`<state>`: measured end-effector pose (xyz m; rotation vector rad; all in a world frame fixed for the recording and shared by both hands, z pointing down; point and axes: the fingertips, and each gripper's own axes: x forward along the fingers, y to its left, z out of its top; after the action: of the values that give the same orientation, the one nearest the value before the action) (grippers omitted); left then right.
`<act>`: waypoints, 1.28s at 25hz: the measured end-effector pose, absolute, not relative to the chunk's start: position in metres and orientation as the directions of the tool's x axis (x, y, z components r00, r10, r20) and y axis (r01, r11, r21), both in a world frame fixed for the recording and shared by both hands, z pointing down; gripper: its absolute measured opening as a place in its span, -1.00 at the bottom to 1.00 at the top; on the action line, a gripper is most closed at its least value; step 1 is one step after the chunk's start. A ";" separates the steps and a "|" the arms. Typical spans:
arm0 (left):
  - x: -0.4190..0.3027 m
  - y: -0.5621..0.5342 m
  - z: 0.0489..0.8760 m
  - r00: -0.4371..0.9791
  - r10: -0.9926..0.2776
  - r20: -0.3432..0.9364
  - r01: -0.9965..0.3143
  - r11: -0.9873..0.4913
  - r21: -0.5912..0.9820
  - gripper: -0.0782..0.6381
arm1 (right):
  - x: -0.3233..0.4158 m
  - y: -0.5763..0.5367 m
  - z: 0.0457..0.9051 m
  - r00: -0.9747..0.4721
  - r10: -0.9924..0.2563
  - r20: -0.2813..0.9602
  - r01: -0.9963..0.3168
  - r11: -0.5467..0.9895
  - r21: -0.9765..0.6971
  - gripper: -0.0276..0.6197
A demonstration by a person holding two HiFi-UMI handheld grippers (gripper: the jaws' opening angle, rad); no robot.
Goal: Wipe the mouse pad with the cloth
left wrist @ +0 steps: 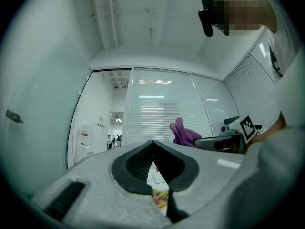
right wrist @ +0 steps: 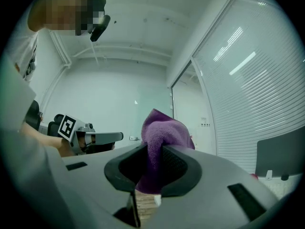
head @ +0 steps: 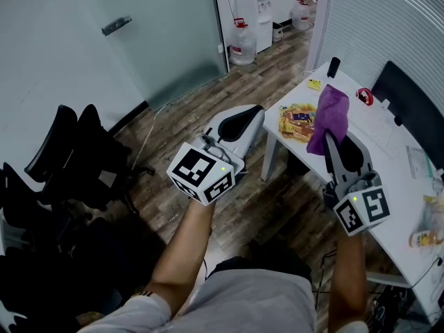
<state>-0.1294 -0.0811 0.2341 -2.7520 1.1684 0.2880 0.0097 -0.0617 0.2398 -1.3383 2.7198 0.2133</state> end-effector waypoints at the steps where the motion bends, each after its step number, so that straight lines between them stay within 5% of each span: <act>1: -0.130 -0.083 0.235 0.681 -0.696 -0.229 -0.722 -0.690 -0.049 -0.74 | 0.009 -0.063 0.241 -0.608 -0.780 -0.151 -0.794 0.603 0.081 -0.70; 32: -0.081 -0.228 0.271 0.636 -0.761 -0.126 -0.771 -0.634 -0.064 -0.74 | 0.051 -0.213 0.269 -0.678 -0.730 -0.087 -0.735 0.672 0.089 -0.70</act>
<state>-0.0809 -0.2277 0.2705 -2.7394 1.2874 0.1327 0.0510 -0.2134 0.2692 -1.2417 2.8321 0.1804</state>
